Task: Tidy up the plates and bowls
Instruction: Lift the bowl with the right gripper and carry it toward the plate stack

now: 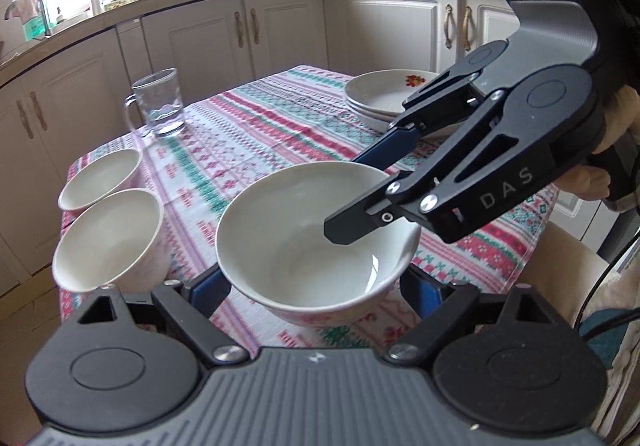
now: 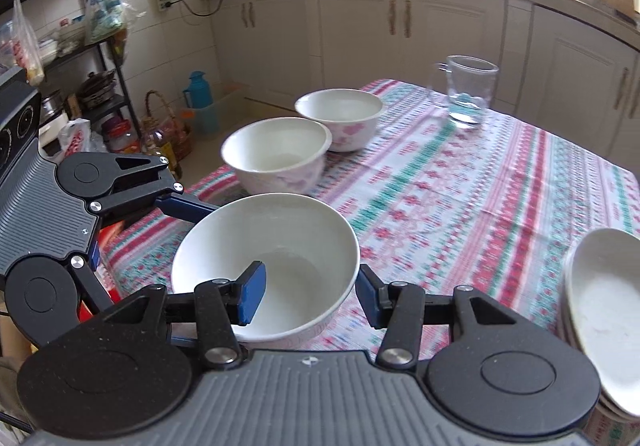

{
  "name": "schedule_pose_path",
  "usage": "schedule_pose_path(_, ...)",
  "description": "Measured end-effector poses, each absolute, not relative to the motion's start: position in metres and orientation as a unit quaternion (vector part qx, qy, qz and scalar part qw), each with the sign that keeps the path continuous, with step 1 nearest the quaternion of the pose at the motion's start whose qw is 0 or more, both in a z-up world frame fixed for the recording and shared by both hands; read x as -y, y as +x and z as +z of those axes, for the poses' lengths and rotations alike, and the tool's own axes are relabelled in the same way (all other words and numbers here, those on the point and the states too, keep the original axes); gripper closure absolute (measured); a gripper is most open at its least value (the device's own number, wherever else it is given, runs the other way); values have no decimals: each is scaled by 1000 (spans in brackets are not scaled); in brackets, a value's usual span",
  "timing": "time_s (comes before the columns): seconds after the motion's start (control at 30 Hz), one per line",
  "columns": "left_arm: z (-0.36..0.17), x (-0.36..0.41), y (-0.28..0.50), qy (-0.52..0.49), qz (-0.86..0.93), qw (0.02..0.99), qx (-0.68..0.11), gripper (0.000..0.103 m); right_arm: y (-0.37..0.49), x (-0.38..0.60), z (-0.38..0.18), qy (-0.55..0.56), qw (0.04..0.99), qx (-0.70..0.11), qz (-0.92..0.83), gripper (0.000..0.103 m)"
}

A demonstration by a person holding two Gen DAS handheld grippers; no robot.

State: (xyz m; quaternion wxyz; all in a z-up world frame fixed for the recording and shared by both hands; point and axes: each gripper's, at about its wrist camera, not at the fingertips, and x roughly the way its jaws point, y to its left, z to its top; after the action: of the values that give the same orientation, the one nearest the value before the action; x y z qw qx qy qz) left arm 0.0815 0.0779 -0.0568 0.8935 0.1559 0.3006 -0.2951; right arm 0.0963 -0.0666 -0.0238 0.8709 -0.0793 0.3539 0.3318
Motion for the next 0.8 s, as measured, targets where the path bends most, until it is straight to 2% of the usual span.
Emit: schedule_pose_path(0.8,-66,-45,98,144,-322,886,-303,12,100,111,-34,-47,890,-356,282,47)
